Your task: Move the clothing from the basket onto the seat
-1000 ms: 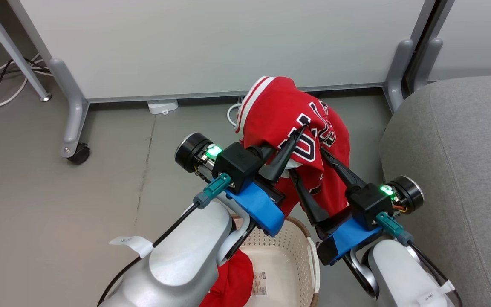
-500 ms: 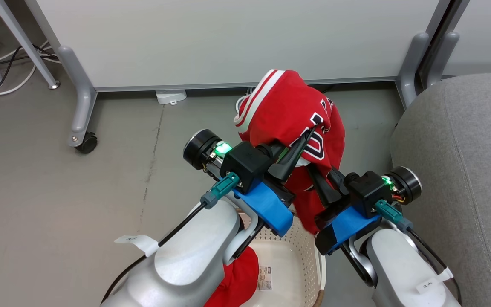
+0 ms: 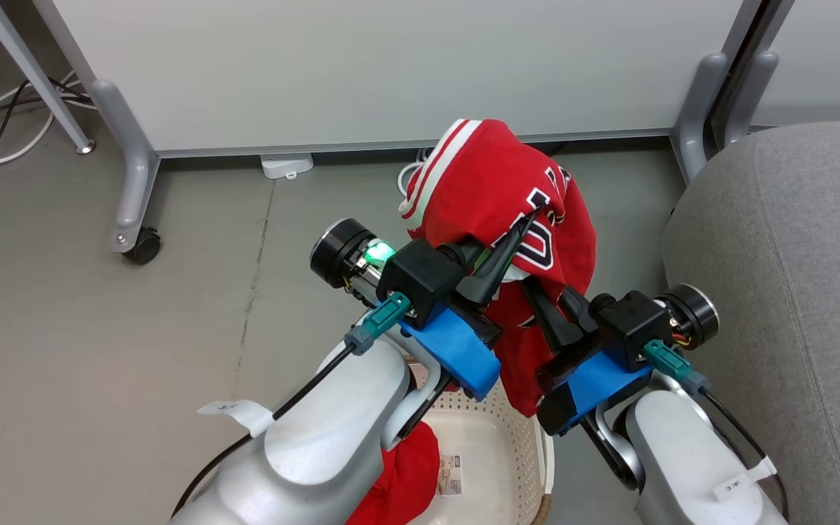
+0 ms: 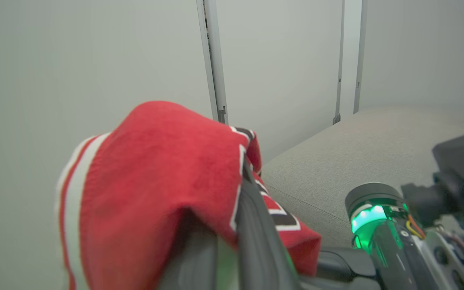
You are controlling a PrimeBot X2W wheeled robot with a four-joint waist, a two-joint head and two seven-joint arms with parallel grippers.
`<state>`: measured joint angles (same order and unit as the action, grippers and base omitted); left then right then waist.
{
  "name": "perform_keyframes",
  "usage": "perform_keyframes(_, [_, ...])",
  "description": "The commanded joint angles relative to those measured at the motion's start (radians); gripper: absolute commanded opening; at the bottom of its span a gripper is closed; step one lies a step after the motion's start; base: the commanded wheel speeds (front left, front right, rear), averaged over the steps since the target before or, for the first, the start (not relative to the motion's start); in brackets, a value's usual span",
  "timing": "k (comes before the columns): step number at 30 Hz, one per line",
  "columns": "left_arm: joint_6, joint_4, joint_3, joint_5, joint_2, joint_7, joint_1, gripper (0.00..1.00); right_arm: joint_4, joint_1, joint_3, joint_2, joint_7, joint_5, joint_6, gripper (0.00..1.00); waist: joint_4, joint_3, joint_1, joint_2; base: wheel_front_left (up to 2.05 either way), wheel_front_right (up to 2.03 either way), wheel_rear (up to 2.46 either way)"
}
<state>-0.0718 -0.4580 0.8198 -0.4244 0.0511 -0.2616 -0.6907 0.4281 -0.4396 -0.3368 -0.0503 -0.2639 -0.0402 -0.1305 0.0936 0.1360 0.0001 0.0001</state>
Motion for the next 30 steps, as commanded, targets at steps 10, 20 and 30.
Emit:
perform_keyframes(10, [0.012, -0.014, -0.009, 0.018, -0.001, -0.005, -0.016, 1.00, 0.006, -0.025, 0.032, 0.000, -0.001, -0.001, 0.000, 0.00, -0.005, 0.004, -0.0001, -0.0001, 0.00, 0.00, 0.00])
perform_keyframes(20, [0.009, -0.024, -0.019, 0.036, -0.001, -0.005, 0.000, 1.00, -0.001, -0.003, 0.084, 0.000, -0.001, 0.010, 0.000, 0.00, -0.022, 0.002, -0.0001, -0.0001, 0.00, 0.00, 0.00])
perform_keyframes(30, [-0.004, -0.038, -0.010, 0.053, 0.000, -0.005, 0.034, 1.00, -0.016, 0.028, 0.190, 0.000, -0.001, 0.046, 0.000, 0.00, -0.083, -0.001, -0.0001, -0.0001, 0.00, 0.00, 0.00])
